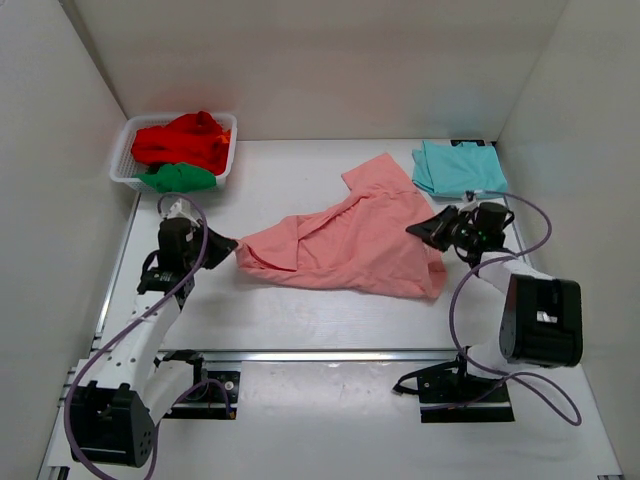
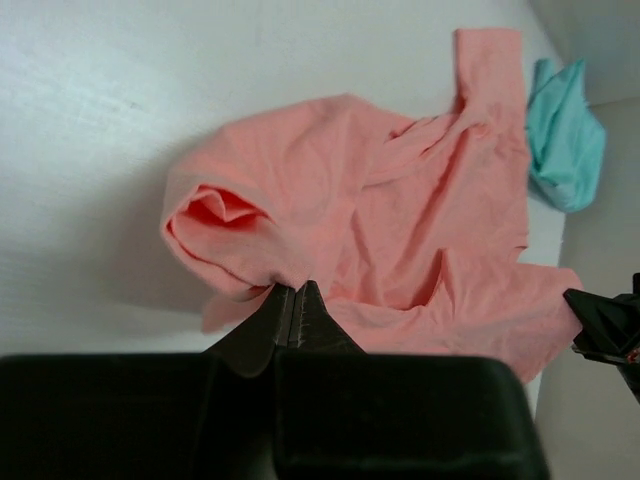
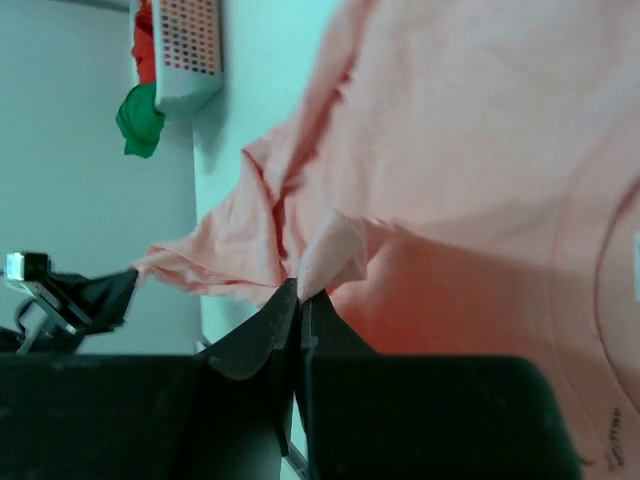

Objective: Fold and stack the t-shirts
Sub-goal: Flatten out the tshirt

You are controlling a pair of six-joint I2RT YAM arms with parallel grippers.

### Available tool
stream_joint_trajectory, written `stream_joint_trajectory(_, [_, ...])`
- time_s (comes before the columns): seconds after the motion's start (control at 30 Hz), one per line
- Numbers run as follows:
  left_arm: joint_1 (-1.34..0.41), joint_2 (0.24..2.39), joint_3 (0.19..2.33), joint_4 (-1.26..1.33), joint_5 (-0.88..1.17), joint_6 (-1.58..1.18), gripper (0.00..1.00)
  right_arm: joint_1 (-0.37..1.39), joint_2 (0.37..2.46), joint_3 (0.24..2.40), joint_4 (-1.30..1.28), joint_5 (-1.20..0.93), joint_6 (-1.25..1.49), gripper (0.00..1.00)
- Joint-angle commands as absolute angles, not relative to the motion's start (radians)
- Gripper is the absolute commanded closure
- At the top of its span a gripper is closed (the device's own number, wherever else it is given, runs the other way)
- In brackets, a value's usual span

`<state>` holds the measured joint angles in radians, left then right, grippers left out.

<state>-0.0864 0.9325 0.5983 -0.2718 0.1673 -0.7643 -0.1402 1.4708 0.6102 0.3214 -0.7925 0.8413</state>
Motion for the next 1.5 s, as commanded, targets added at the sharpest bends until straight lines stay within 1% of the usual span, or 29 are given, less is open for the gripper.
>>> stream_joint_trajectory(0.0, [-0.064,0.914,0.753,-0.229,0.216,-0.762,1.0,-0.152,1.272,0.8,0.144,-0.83,0.668,1.0])
stream_joint_trajectory(0.07, [-0.064,0.904,0.855,-0.2,0.23,-0.776,1.0,-0.155,1.145,0.906,0.01,-0.787,0.589,1.0])
stream_joint_trajectory(0.1, [-0.066,0.888,0.883,-0.19,0.241,-0.788,1.0,-0.156,1.116,0.976,-0.055,-0.767,0.55,1.0])
stream_joint_trajectory(0.17, [-0.06,0.867,0.969,-0.166,0.253,-0.804,1.0,-0.161,1.007,1.077,-0.141,-0.74,0.509,1.0])
stream_joint_trajectory(0.2, [-0.058,0.839,1.021,-0.152,0.261,-0.833,1.0,-0.19,0.962,1.171,-0.2,-0.726,0.488,1.0])
stream_joint_trajectory(0.27, [-0.052,0.83,1.092,-0.158,0.246,-0.836,1.0,-0.218,0.907,1.241,-0.231,-0.721,0.476,0.99])
stream_joint_trajectory(0.33, [-0.055,0.801,1.162,-0.181,0.224,-0.842,1.0,-0.232,0.873,1.406,-0.332,-0.69,0.416,1.0])
stream_joint_trajectory(0.37, [-0.063,0.787,1.205,-0.202,0.212,-0.835,1.0,-0.212,0.868,1.501,-0.363,-0.617,0.367,1.0])
stream_joint_trajectory(0.4, [-0.07,0.787,1.25,-0.231,0.189,-0.831,1.0,-0.177,0.859,1.543,-0.414,-0.562,0.35,1.0])
stream_joint_trajectory(0.47, [-0.074,0.782,1.302,-0.261,0.146,-0.818,1.0,-0.163,0.862,1.635,-0.428,-0.546,0.345,1.0])
stream_joint_trajectory(0.53, [-0.084,0.787,1.354,-0.348,0.056,-0.831,1.0,-0.163,0.867,1.785,-0.472,-0.522,0.321,1.0])
stream_joint_trajectory(0.57, [-0.089,0.799,1.397,-0.423,0.004,-0.847,1.0,-0.163,0.876,1.834,-0.48,-0.515,0.319,1.0])
stream_joint_trajectory(0.6, [-0.089,0.813,1.41,-0.452,0.003,-0.847,1.0,-0.147,0.89,1.854,-0.479,-0.518,0.328,1.0])
stream_joint_trajectory(0.67, [-0.08,0.85,1.404,-0.553,-0.034,-0.85,1.0,-0.138,0.896,1.899,-0.469,-0.525,0.327,1.0])
stream_joint_trajectory(0.73, [-0.06,0.874,1.356,-0.546,0.033,-0.847,1.0,-0.14,0.899,1.896,-0.468,-0.522,0.324,1.0])
stream_joint_trajectory(0.8, [-0.035,0.88,1.222,-0.493,0.081,-0.86,1.0,-0.134,0.897,1.862,-0.48,-0.503,0.305,1.0])
stream_joint_trajectory(0.87, [0.0,0.887,1.133,-0.457,0.158,-0.874,1.0,-0.115,0.91,1.824,-0.498,-0.482,0.272,1.0])
stream_joint_trajectory(0.93, [0.031,0.887,1.065,-0.411,0.187,-0.891,1.0,-0.11,0.914,1.775,-0.485,-0.462,0.252,1.0])
stream_joint_trajectory(1.0, [0.029,0.911,1.034,-0.37,0.183,-0.887,1.0,-0.106,0.945,1.726,-0.482,-0.456,0.229,1.0])
stream_joint_trajectory(1.1, [0.02,1.023,1.072,-0.313,0.21,-0.87,1.0,-0.135,1.047,1.637,-0.408,-0.53,0.213,1.0])
stream_joint_trajectory(1.17, [0.015,1.157,1.12,-0.253,0.263,-0.876,1.0,-0.182,1.13,1.589,-0.294,-0.6,0.236,1.0])
stream_joint_trajectory(1.2, [0.014,1.239,1.178,-0.217,0.284,-0.87,1.0,-0.189,1.2,1.615,-0.272,-0.565,0.22,1.0])
stream_joint_trajectory(1.23, [0.014,1.282,1.262,-0.204,0.296,-0.877,1.0,-0.181,1.276,1.65,-0.272,-0.551,0.204,1.0])
stream_joint_trajectory(1.27, [0.012,1.357,1.311,-0.186,0.329,-0.876,1.0,-0.187,1.317,1.734,-0.279,-0.523,0.18,1.0])
stream_joint_trajectory(1.33, [0.015,1.468,1.525,-0.161,0.367,-0.874,1.0,-0.204,1.501,1.933,-0.307,-0.534,0.187,1.0])
stream_joint_trajectory(1.37, [0.015,1.524,1.636,-0.144,0.4,-0.88,1.0,-0.222,1.59,2.111,-0.345,-0.546,0.205,1.0])
stream_joint_trajectory(1.4, [0.014,1.561,1.704,-0.138,0.419,-0.891,1.0,-0.218,1.617,2.263,-0.353,-0.542,0.207,1.0])
stream_joint_trajectory(1.43, [0.014,1.578,1.82,-0.15,0.419,-0.885,1.0,-0.231,1.618,2.264,-0.31,-0.554,0.228,1.0])
stream_joint_trajectory(1.47, [0.011,1.609,1.88,-0.17,0.408,-0.874,1.0,-0.28,1.602,2.246,-0.21,-0.598,0.309,1.0])
